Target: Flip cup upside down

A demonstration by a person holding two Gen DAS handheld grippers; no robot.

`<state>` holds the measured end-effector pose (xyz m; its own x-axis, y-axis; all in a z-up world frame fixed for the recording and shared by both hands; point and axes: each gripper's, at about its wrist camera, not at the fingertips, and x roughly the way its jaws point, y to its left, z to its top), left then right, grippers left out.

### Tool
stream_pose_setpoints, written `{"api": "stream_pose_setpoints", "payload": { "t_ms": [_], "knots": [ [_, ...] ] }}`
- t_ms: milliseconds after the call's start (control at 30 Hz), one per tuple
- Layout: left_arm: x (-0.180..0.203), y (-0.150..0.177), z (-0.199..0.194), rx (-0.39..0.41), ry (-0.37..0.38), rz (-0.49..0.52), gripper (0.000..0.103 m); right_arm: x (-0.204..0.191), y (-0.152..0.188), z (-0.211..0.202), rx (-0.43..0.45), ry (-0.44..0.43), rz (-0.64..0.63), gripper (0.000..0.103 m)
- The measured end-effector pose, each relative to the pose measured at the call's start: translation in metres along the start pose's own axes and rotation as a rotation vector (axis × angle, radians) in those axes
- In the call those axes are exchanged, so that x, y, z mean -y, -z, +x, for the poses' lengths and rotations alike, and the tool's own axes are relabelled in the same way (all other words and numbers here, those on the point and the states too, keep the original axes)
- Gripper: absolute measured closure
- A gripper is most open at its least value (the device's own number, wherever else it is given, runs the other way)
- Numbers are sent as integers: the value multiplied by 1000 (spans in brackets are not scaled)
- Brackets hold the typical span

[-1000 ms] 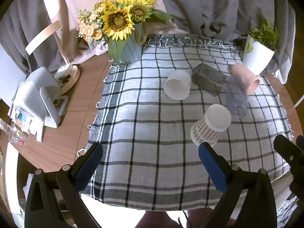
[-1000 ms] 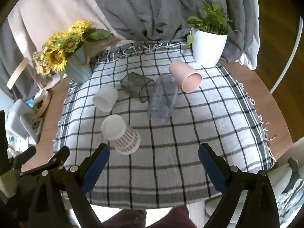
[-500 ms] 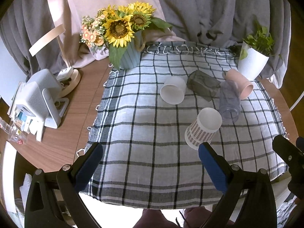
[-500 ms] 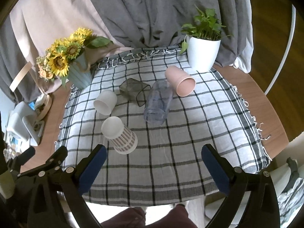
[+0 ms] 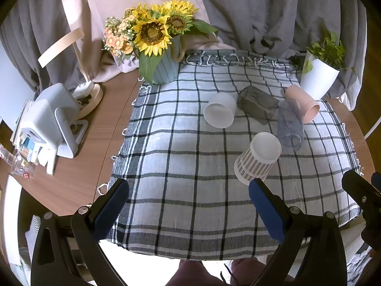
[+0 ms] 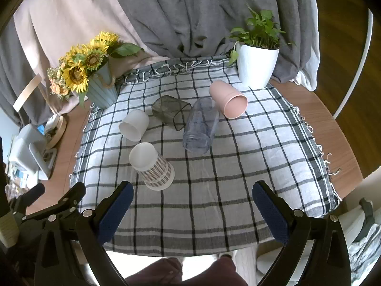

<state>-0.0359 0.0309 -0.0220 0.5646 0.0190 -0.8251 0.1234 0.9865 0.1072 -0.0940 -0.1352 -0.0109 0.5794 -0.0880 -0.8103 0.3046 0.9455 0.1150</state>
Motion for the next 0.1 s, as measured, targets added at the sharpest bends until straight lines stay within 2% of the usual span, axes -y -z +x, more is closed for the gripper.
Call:
{"api": "stream_pose_setpoints", "payload": {
  "t_ms": [100],
  "knots": [
    [-1, 0, -1, 3, 0, -2, 0, 0, 0, 0, -1, -1, -1, 2]
  ]
}}
